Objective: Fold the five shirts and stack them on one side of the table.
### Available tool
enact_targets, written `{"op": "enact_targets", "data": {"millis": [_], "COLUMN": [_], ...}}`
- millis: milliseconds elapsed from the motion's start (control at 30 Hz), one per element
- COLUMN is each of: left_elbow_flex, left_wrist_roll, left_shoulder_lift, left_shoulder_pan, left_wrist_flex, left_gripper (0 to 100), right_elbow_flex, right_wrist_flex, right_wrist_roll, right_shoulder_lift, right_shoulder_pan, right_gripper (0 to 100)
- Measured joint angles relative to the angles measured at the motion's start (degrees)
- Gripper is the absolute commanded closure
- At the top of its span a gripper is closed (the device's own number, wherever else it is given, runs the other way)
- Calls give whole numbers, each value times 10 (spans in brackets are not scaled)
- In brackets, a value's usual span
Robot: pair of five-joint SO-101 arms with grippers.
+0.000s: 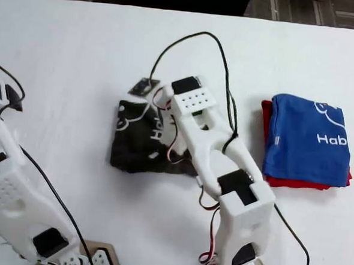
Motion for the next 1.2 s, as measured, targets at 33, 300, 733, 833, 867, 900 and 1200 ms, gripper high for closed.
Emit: {"op": "enact_targets", "data": {"millis": [33,300,733,833,867,900,1200], "left_elbow_flex": [0,0,0,0,0,0,0], "left_wrist_roll": [0,0,0,0,0,0,0], "left_shoulder_lift": [0,0,0,0,0,0,0], "left_shoulder_pan": [0,0,0,0,0,0,0], "left_wrist_flex": [-2,-4,-4,-4,-4,-4,-4], "left_gripper": [755,755,755,755,755,755,755], "right_elbow_flex": [0,8,12,12,12,12,12], "right_wrist_flex": [13,33,-141,-157,-161,-163,-164], "right_wrist_roll": [13,38,40,39,39,39,40], "right_shoulder_lift": [0,-24,-77,-44,-32,-21,2], "right_shoulder_pan": [0,-5,91,126,132,136,136], "right_gripper": [847,847,847,847,847,847,847]}}
